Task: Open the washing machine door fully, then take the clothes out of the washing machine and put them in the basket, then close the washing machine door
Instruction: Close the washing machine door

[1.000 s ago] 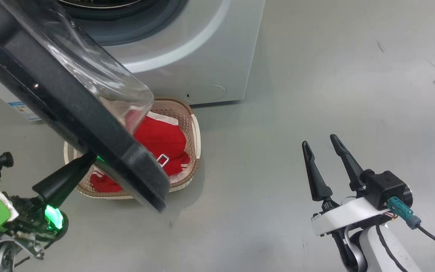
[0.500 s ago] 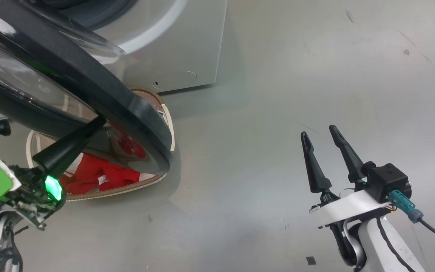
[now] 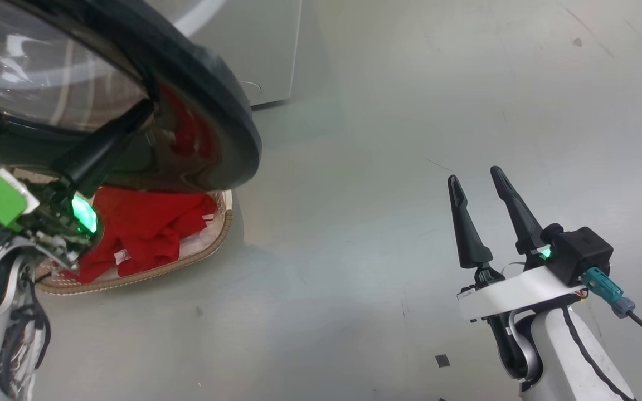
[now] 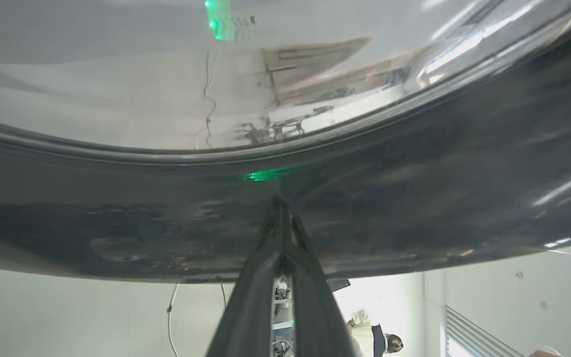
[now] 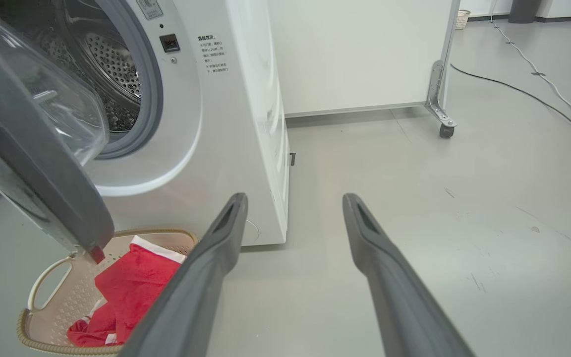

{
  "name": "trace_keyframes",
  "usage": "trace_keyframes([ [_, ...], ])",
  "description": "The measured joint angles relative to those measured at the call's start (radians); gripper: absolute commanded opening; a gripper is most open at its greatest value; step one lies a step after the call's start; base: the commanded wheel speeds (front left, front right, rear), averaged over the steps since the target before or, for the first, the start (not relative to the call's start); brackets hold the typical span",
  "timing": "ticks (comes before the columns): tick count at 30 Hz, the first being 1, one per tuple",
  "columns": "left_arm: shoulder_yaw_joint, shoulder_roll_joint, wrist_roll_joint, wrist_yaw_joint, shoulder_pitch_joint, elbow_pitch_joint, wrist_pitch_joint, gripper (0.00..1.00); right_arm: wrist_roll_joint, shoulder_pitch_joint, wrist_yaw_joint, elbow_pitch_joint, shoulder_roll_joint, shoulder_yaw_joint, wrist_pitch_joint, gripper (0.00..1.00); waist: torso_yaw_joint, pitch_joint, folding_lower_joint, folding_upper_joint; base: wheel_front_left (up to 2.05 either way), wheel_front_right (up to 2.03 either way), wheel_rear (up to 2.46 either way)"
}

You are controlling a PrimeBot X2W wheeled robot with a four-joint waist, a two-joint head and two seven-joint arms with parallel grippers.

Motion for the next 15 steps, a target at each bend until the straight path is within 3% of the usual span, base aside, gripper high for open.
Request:
trace_keyframes([
  [15, -0.007, -0.075, 0.045, -0.023, -0.177, 0.16, -0.081, 0.0, 0.024, -0.023, -0.007, -0.003, 0.002, 0.011, 0.0, 1.0, -0.042, 0.038, 0.0, 0.0, 0.0, 0.0, 0.0],
])
